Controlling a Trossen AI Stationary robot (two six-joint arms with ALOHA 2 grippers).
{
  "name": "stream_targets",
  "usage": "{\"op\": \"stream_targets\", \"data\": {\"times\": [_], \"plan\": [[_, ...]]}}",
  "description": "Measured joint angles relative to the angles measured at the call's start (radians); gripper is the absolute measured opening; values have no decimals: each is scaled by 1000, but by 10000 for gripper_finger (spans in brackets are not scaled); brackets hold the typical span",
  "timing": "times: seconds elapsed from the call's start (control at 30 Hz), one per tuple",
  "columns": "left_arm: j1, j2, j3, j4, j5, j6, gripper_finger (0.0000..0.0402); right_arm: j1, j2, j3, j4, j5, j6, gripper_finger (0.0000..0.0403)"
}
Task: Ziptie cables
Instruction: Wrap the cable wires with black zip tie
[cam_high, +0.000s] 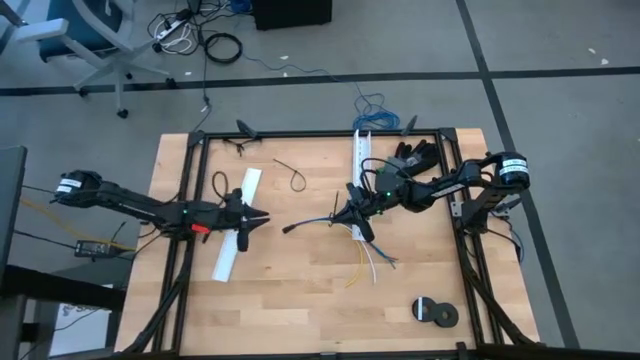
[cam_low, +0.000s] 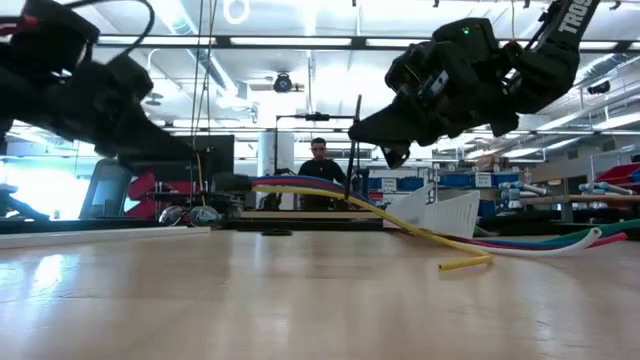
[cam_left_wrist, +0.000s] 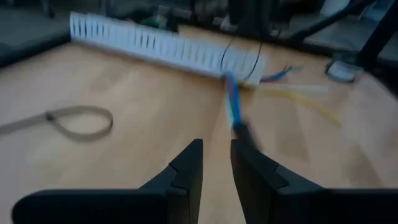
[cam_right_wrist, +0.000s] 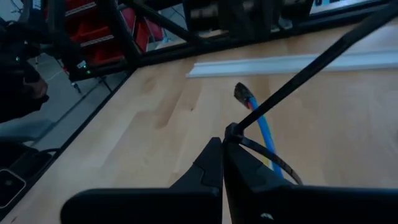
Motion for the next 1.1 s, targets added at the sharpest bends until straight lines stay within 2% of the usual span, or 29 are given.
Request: {"op": "stream_targets", "data": {"times": [0.23,0.43,0.63,0.87,1.1], "plan": [[0,216,10,185,-3,-35,92,-11,0,4,-1,0,-8,0],[0,403,100,209,39,5,100,-23,0,4,-2,0,-10,0],[0,436,119,233,92,-52,134,-27,0,4,-20,-11,-10,0],[0,455,120,246,91,-101,181,-27,0,4,-23,-14,-19,0],[0,518,121,263,30,-97,193,-27,0,4,-21,-16,-20,0]]}}
